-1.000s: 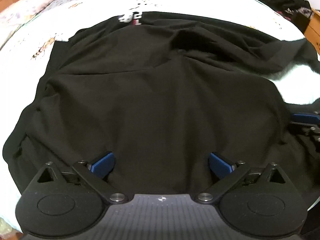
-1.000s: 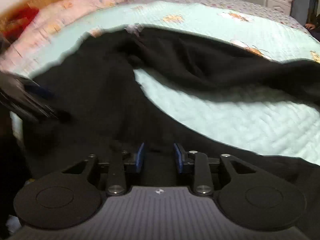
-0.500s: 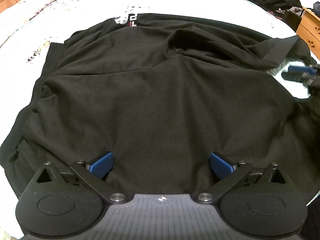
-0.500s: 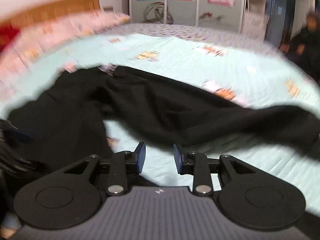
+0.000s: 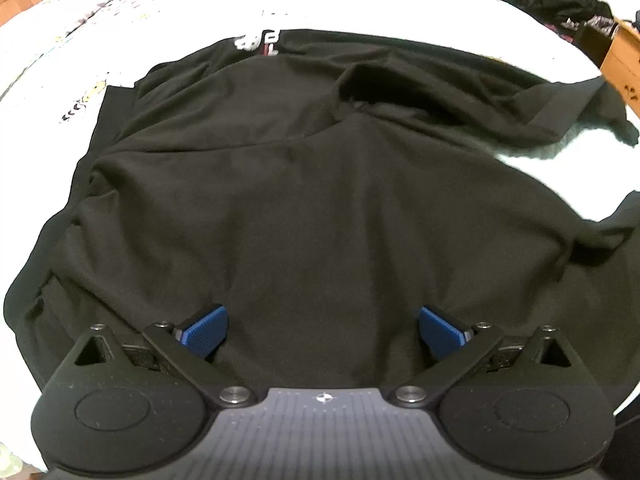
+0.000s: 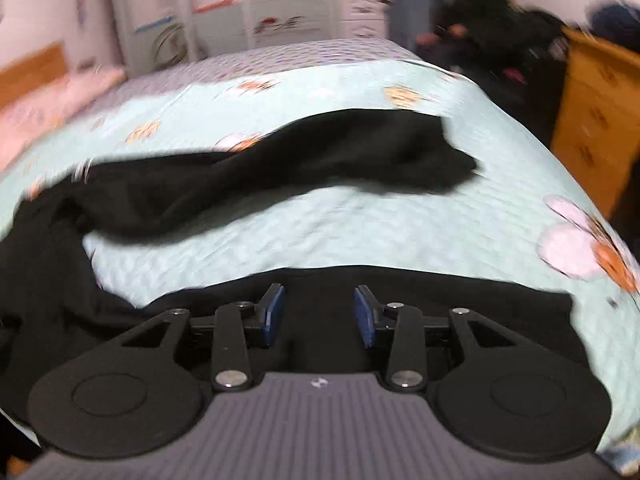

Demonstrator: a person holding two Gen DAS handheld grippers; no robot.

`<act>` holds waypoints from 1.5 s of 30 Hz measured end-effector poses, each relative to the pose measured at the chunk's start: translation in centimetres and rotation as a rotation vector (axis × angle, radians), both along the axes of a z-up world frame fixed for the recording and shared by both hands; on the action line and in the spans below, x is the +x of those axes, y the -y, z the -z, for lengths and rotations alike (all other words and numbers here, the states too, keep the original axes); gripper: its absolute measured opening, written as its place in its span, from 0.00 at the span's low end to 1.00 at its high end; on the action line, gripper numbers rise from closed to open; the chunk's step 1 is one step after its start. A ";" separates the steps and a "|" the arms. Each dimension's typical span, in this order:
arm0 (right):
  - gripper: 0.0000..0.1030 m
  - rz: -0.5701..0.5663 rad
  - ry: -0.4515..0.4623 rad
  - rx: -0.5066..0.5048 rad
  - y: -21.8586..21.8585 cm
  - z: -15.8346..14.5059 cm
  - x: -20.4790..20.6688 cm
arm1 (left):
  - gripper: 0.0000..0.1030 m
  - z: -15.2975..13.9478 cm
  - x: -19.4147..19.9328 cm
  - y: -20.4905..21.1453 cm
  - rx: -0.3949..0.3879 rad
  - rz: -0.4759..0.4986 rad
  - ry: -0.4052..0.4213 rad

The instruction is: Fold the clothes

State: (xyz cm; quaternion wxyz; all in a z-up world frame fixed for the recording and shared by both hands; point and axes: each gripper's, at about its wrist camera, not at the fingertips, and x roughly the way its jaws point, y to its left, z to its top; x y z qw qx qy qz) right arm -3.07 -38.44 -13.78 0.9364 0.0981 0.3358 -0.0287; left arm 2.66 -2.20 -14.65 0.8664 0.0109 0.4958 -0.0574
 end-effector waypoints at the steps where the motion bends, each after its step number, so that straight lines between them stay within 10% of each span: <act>1: 0.40 0.011 0.015 0.042 1.0 -0.3 -0.9 | 0.95 -0.4 -0.1 0.2 -0.013 0.002 0.015; 7: 0.42 0.210 -0.014 0.121 3.1 1.9 -6.8 | 0.96 -3.1 -0.8 3.2 -0.049 0.107 0.097; 14: 0.42 0.353 0.063 0.474 5.9 5.3 -11.8 | 0.96 -3.0 -1.6 6.8 -0.065 0.193 0.064; 26: 0.42 0.573 0.136 0.560 10.5 6.7 -12.2 | 0.96 -1.7 -2.4 9.0 -0.007 0.241 0.003; 28: 0.37 0.581 0.142 0.592 11.0 7.4 -11.7 | 0.97 -1.7 -2.3 9.1 0.000 0.241 0.000; 29: 0.17 0.569 0.146 0.590 11.1 7.5 -11.4 | 0.97 -1.6 -2.2 9.2 0.003 0.241 -0.002; 33: 0.10 0.392 0.139 0.317 9.7 5.4 -9.6 | 0.97 -1.0 -1.9 9.2 0.027 0.230 -0.019; 37: 0.10 0.025 0.146 -0.554 1.8 2.2 -8.9 | 0.99 -0.1 -1.6 8.9 0.039 0.214 -0.043; 39: 0.10 -0.082 0.154 -0.785 0.1 1.9 -9.4 | 0.99 0.1 -1.5 8.7 0.029 0.204 -0.049; 45: 0.11 0.039 -0.021 -0.630 6.2 5.5 -8.8 | 0.99 0.3 -1.5 8.6 0.033 0.219 -0.042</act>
